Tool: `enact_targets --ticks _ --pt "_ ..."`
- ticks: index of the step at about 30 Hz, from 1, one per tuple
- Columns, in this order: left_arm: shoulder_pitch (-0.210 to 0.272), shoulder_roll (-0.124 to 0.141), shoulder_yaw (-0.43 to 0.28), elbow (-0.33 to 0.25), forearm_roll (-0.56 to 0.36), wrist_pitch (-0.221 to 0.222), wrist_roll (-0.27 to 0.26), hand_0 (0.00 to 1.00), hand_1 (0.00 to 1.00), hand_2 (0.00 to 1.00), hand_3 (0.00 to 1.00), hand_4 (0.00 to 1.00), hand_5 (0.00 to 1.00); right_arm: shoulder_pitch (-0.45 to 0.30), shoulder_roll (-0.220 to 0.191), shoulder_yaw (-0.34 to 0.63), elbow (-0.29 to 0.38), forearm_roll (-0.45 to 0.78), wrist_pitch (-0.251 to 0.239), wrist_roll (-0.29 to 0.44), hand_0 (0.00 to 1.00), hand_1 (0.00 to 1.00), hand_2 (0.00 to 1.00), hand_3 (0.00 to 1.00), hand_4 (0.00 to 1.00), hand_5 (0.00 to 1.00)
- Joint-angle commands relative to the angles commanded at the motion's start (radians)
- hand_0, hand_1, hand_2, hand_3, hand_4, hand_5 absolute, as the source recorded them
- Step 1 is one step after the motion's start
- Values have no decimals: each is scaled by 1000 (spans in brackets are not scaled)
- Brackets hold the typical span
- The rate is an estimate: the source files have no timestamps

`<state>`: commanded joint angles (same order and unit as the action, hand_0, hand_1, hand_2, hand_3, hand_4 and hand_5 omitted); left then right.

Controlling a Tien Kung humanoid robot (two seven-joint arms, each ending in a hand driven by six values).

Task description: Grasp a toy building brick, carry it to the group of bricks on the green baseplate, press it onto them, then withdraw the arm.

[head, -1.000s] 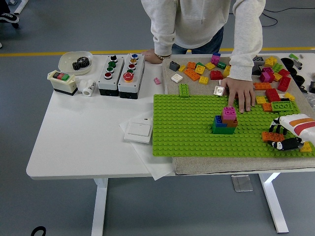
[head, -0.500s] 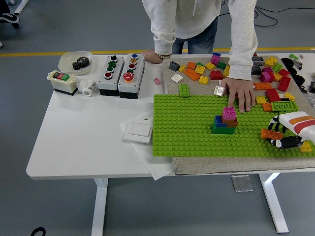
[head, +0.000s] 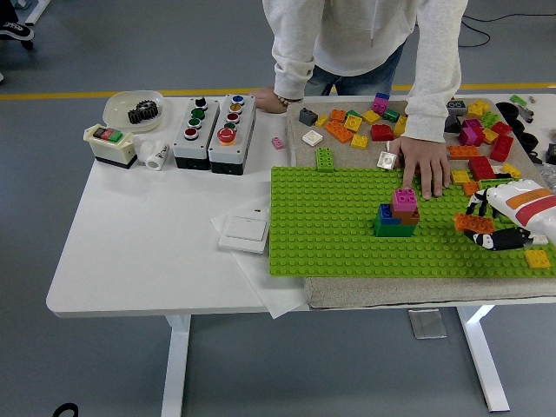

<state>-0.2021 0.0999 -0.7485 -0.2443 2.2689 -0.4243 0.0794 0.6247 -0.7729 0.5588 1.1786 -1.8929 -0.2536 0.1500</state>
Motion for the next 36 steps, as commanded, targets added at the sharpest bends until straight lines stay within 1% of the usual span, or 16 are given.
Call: enact_targets --ticks 8,13,17,24,28,33,34,36 --pt "-3 1 5 1 0 2 0 839 838 830 637 719 621 16 -25 30 73 -55 -17 9 334 430 497 518 656 360" --pt "-5 2 7 1 0 2 0 839 838 830 634 719 622 48 -39 27 123 -48 -19 11 334 430 498 518 655 359" --pt "-5 3 7 1 0 0 -1 839 838 830 634 719 622 80 -38 7 148 -32 -16 10 334 430 498 518 655 359" --pt "-7 4 10 1 0 -3 -1 838 837 829 633 720 622 133 -23 -47 160 -13 -11 13 333 431 498 518 656 359" --pt "-9 5 14 0 0 -4 -1 839 837 829 633 719 622 174 5 -95 141 -5 -7 13 333 431 498 519 656 358" --pt "-10 6 16 0 0 -4 1 840 837 829 634 718 621 198 26 -122 127 1 -4 11 333 432 499 520 657 356" --pt "-10 7 16 0 0 -5 1 840 837 829 634 718 621 209 40 -135 117 4 -1 8 333 432 499 520 657 356" --pt "-11 7 16 0 0 -6 1 840 837 829 634 718 621 217 54 -143 107 8 4 3 333 432 499 520 657 356"
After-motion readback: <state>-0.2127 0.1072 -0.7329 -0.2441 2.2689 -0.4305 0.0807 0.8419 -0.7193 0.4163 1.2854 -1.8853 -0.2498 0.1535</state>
